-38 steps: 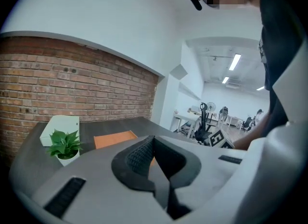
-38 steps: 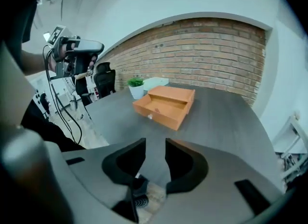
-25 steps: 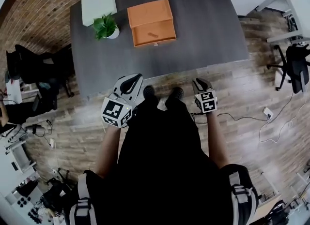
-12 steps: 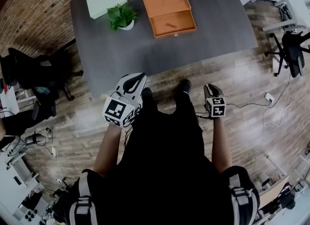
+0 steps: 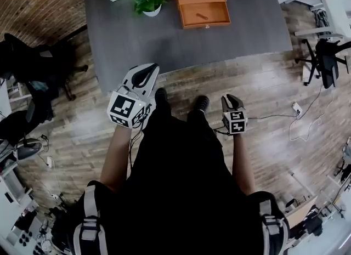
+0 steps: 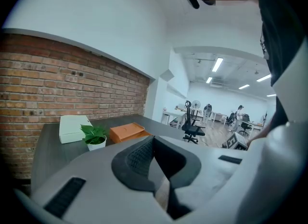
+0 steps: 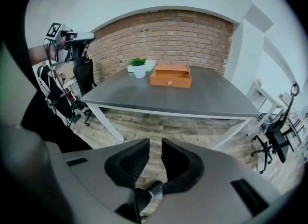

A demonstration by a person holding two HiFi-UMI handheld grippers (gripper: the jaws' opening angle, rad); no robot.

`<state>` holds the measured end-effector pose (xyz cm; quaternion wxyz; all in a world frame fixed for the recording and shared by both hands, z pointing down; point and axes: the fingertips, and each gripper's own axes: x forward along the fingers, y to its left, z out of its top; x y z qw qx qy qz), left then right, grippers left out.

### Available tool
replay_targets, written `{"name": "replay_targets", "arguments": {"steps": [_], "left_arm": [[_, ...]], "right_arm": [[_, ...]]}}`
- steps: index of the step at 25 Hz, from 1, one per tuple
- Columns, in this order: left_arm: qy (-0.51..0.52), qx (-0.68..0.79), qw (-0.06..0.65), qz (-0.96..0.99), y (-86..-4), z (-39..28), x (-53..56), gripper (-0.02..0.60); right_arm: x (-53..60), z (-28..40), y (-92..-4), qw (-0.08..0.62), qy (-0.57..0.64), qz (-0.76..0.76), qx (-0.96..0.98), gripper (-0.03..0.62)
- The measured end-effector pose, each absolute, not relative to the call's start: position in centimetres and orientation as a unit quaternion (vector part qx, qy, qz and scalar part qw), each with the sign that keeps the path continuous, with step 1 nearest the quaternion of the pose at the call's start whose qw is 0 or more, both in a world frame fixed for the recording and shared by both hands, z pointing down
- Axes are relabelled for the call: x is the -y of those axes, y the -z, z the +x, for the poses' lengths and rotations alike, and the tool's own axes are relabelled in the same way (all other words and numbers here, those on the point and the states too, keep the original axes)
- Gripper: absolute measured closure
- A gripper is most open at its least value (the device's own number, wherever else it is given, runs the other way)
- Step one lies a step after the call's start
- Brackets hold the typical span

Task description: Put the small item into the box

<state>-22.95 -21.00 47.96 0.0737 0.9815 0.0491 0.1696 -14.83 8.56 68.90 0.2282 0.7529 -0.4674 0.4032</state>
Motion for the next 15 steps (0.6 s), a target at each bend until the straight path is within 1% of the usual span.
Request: {"name": "replay_targets", "arguments": {"steps": [2, 6, 15], "left_arm": [[-0.172, -0.051, 0.086, 0.98, -47.9, -22.9, 18.9, 0.558], [-0.191, -0.066, 0.066, 0.977, -47.8, -22.1, 15.1, 0.558], [-0.195, -0.074, 0.049, 0.977, -46.8, -17.8, 8.9, 0.558]], "right_arm": [[-9.6, -13.5, -68.4, 0.219, -0.395, 0.762, 0.464, 0.503], [-11.9, -11.6, -69.0, 0.189, -0.398, 0.771, 0.46, 0.503], [-17.5, -8.5, -70.2, 0.18, -0.397, 0.773, 0.46, 0.508]]}}
